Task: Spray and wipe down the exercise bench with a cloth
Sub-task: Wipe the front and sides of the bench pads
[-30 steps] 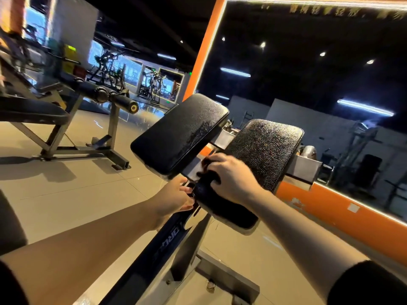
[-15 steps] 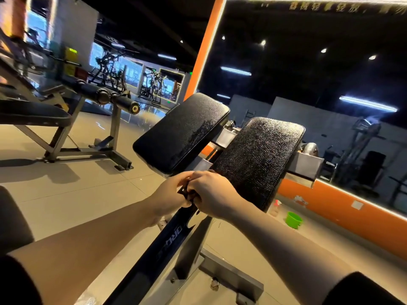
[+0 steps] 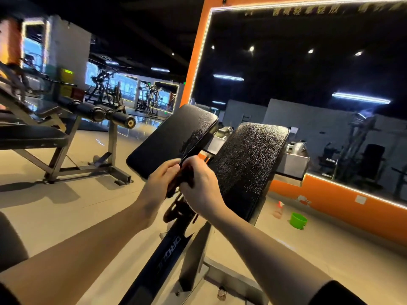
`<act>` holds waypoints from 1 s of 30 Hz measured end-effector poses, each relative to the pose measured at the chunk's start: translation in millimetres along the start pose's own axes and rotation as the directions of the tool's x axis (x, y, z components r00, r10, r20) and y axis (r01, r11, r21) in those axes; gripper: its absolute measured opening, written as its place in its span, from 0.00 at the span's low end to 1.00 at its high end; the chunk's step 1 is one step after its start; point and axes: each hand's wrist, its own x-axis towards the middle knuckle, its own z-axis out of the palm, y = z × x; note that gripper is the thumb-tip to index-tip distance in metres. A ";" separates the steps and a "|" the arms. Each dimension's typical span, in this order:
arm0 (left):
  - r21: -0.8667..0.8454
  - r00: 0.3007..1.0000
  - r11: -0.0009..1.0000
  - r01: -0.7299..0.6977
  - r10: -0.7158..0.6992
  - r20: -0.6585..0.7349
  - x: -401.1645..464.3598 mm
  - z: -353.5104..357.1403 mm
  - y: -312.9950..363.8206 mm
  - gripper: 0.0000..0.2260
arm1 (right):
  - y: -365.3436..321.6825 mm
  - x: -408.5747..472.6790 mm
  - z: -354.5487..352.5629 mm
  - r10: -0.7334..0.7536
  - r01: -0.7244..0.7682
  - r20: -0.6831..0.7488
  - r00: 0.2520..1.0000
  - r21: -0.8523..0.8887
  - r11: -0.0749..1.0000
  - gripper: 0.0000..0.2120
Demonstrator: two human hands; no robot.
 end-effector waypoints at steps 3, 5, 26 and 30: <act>-0.210 0.991 0.978 0.000 0.028 0.132 1.9 20.7 24.6 0.16 | -8.2 16.4 -16.1 0.243 -0.177 -0.138 0.960 0.369 0.912 0.08; -0.276 0.983 0.960 0.033 0.018 0.180 5.2 42.4 36.8 0.17 | -2.4 24.3 -25.7 0.308 -0.226 -0.061 0.950 0.548 0.805 0.03; 0.490 0.928 0.823 -0.288 0.366 -0.069 22.8 122.9 84.0 0.13 | 89.1 -68.1 -150.2 0.351 -0.252 -0.279 0.894 0.335 0.908 0.08; 0.207 0.935 0.926 -0.317 0.268 0.231 -4.9 227.8 96.4 0.12 | 101.3 -88.0 -182.3 0.399 -0.230 -0.134 0.907 0.636 0.737 0.12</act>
